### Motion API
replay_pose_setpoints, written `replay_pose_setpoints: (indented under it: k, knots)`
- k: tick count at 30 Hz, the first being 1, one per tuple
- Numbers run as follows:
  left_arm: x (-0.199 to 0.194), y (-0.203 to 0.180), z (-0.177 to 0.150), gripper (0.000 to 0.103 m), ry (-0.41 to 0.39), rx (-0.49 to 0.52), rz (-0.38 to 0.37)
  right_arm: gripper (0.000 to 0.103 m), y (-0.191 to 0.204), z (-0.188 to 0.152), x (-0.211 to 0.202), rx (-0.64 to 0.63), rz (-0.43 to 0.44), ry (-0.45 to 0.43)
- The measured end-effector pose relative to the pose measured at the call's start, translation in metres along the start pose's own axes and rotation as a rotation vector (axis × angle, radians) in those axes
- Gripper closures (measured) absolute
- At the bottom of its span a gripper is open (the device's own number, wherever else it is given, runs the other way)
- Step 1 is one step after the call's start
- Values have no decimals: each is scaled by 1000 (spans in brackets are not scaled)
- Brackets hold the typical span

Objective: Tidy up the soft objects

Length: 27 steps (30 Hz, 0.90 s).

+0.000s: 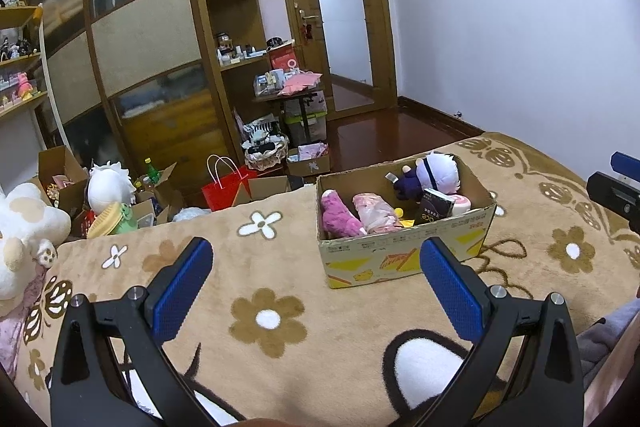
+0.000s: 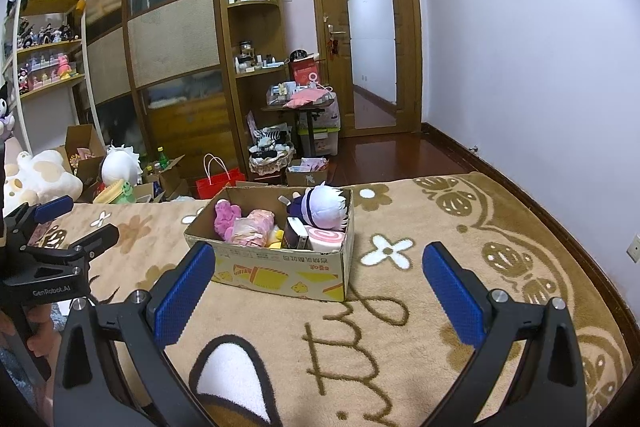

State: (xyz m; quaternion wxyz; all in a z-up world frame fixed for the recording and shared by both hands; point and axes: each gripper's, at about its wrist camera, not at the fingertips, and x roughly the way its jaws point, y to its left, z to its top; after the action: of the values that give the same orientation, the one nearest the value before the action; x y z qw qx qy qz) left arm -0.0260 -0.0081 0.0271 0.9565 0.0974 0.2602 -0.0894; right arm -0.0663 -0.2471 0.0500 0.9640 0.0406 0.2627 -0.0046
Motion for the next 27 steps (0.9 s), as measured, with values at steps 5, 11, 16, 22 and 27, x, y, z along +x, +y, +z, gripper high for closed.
replay_pose_setpoints:
  k: [5,11,16,22,27]
  knots:
    - [1,2,1,1,6,2,-6,0,-1,0,1,2,0,0]
    - [2,2,1,1,8,-1,-9,0,0,-1,1,-1,1,1]
    - [3,1,0,1,11,2,-13,0,-1,0,0,-1,0,2]
    - [4,-2,-4,1,17,20,-18,0,-1,0,0,0,0,1]
    - [4,-3,-3,1,18,20,-17,0,-2,0,0,-2,-1,2]
